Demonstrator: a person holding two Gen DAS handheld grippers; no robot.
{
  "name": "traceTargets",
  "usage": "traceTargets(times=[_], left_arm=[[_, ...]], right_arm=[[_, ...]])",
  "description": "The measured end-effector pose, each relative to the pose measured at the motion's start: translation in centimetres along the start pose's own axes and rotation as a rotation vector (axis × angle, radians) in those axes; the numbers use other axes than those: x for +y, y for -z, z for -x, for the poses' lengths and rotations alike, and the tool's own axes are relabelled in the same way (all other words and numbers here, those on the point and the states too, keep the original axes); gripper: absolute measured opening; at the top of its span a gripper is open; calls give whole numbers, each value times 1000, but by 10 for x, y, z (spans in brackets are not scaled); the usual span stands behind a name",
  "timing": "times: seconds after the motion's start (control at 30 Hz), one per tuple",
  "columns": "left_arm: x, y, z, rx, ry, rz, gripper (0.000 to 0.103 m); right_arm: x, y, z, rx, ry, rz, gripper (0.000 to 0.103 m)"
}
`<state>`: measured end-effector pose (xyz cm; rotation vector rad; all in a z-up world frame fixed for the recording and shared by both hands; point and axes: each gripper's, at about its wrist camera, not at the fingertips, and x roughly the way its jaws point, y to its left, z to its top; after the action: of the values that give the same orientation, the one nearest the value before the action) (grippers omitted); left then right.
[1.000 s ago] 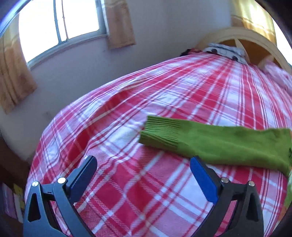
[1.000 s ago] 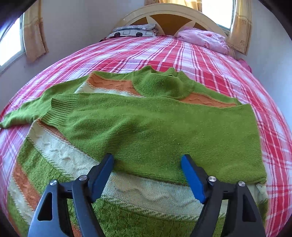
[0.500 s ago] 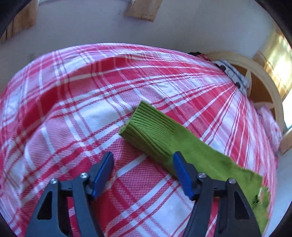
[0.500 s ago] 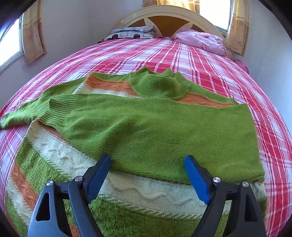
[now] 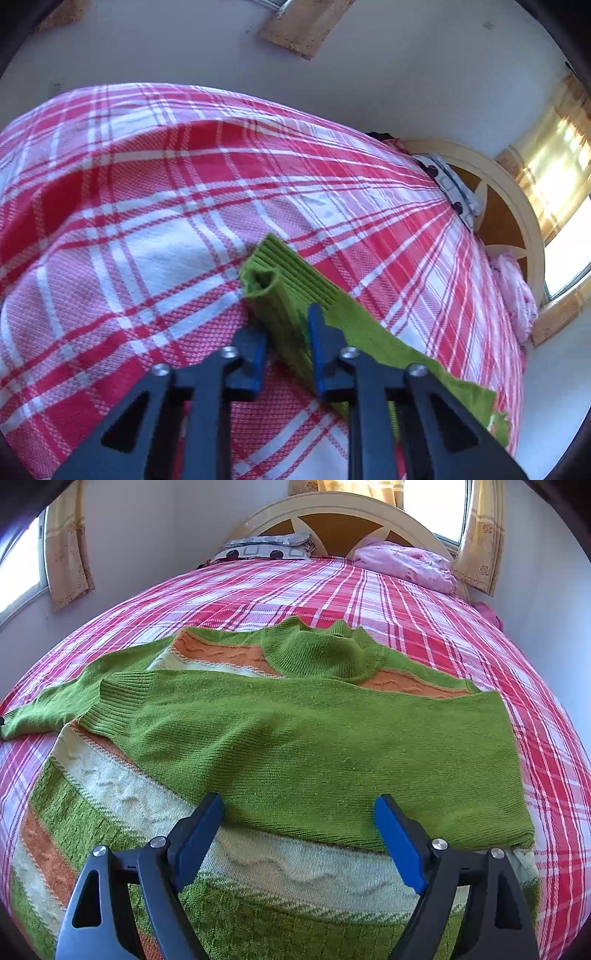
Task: Fold small clothes
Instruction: 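Lift the sleeve with the left gripper and lay it across the sweater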
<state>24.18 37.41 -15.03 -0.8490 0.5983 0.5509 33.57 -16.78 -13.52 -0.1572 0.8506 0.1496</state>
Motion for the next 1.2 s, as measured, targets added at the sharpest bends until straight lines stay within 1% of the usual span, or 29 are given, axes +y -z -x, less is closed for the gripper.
traceTargets(times=[0.03, 0.07, 0.17, 0.2, 0.27, 0.6, 0.77, 0.87, 0.93, 0.97, 1.07, 1.2], left_arm=[[0, 0, 1, -5, 3, -3, 12], [0, 0, 2, -14, 15, -7, 9], [-2, -3, 9, -37, 51, -20, 8], [-3, -4, 13, -48, 77, -26, 8], [-9, -7, 20, -67, 93, -45, 8], [-71, -20, 66, -143, 222, -171, 7], [-110, -19, 80, -140, 288, -225, 7], [-127, -17, 86, -133, 317, -259, 7], [-144, -14, 92, -136, 338, -298, 7], [-155, -12, 97, -142, 354, -326, 7], [-179, -8, 109, -160, 397, -378, 7], [-206, -3, 119, -158, 456, -400, 7]], right_arm=[[0, 0, 0, 0, 1, 0, 85], [0, 0, 0, -1, 2, 0, 85], [0, 0, 0, -1, 2, 0, 85], [0, 0, 0, -1, 1, 0, 85], [0, 0, 0, -1, 2, 0, 85], [-1, 0, 0, -1, -4, -12, 86], [-2, -1, -1, -4, -13, -21, 86], [-7, -1, 1, -2, -51, -42, 86], [-13, -5, 8, 9, -107, -65, 86], [-17, -6, 14, 0, -117, -71, 86], [-27, -7, 33, -36, -100, -73, 86], [-54, -4, 61, -100, -92, -97, 86]])
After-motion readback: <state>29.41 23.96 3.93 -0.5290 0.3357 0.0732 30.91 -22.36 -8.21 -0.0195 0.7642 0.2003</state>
